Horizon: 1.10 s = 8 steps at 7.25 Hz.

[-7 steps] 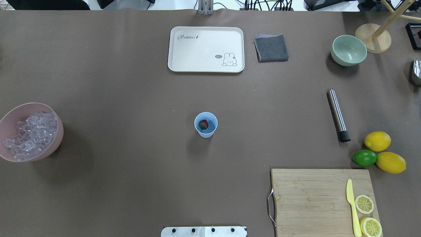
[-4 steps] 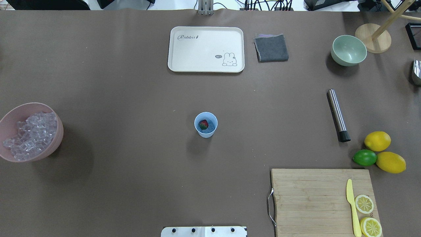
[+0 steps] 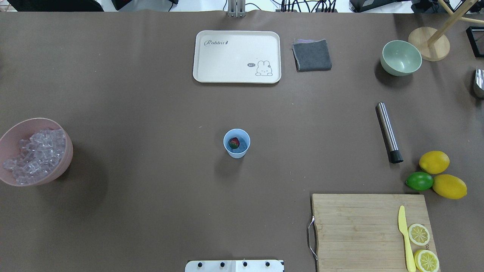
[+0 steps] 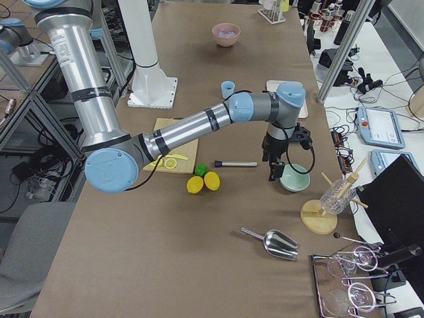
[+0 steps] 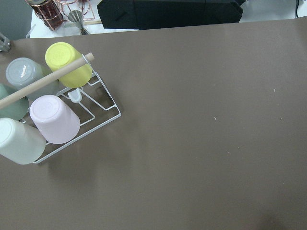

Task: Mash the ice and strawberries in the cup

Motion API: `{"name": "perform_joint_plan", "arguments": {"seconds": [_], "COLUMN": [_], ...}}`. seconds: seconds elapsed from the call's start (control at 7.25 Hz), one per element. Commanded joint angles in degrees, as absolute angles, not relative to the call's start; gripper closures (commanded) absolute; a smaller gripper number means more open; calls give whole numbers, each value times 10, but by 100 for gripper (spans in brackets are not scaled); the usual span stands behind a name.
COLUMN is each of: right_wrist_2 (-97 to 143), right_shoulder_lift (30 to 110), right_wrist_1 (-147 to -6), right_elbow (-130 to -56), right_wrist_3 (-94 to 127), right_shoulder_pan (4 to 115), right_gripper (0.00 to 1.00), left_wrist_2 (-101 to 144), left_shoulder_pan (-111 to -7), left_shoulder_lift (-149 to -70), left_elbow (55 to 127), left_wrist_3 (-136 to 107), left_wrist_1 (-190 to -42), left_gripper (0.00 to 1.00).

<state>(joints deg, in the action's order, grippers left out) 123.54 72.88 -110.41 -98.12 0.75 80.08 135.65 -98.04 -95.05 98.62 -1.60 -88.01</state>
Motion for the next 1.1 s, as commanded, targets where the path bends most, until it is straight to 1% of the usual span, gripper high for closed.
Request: {"name": "perform_joint_plan", "arguments": {"seconds": [0.0,0.28,0.41,0.69,0.97], "right_wrist_2": [1236,1242,1242,1242,1238], "right_shoulder_lift": [722,729,729,735,733], "right_wrist_1": [-1102,-1103,-1103,-1103,-1102], "right_elbow": [-976,-977,-977,-982,-981], "right_wrist_3": [10,35,41,67,85], "right_shoulder_pan": [783,784,785,788,788], "right_gripper": [1,1,1,1,1], "left_wrist_2": [1358,1352,1343,1277,1274], "left_shoulder_pan": [-980,-976,-975,-974,-964], "left_shoulder_lift": [-992,-1075,-1088,-1082,-1070], "left_elbow": [928,904,898,907,907], "left_wrist_3": [-13,-15,-15,-14,-15], "left_wrist_1": [-850,-767,-760,-763,-772], "left_gripper": [3,3,3,3,3]}}
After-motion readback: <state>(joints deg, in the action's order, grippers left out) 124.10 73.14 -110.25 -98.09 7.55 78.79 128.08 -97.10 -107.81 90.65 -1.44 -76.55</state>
